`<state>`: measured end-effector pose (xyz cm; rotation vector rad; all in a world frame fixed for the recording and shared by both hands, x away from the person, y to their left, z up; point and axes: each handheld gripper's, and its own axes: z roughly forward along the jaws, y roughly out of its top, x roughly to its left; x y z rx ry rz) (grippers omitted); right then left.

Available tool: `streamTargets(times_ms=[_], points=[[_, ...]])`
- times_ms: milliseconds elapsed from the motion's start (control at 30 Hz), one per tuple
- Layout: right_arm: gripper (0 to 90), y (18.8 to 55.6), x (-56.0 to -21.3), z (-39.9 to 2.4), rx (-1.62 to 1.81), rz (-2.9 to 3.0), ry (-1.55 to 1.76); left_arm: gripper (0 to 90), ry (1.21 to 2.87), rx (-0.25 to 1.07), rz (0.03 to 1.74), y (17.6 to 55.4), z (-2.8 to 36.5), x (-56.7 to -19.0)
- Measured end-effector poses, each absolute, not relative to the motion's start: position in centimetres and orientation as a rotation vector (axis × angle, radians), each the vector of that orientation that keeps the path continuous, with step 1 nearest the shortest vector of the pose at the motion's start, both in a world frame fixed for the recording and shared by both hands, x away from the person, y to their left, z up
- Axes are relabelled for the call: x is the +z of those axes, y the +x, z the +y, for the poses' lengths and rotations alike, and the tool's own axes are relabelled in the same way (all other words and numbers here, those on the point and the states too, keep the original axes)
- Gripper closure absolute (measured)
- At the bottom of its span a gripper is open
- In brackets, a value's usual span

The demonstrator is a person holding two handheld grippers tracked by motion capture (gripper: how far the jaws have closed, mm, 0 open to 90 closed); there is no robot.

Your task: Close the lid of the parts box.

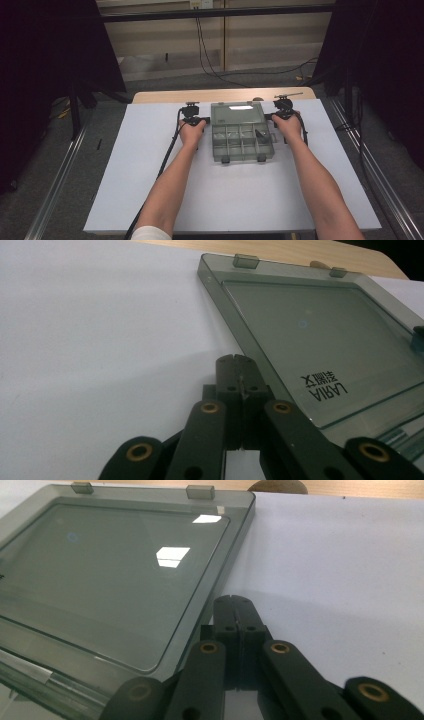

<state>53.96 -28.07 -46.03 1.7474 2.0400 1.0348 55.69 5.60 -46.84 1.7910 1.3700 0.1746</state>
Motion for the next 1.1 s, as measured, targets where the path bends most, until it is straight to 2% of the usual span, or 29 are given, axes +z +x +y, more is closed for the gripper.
streamTargets(times_ms=[733, 1100], points=[[90.0, 55.3, -46.5, -29.0, 1.149, 2.014, 1.839, 90.0, 1.791, 0.171, 1.395, 56.9, 4.9, -46.7], [90.0, 55.2, -46.9, -29.4, 1.237, 1.966, 1.900, 90.0, 1.719, 0.147, 1.437, 56.8, 5.0, -47.0]])
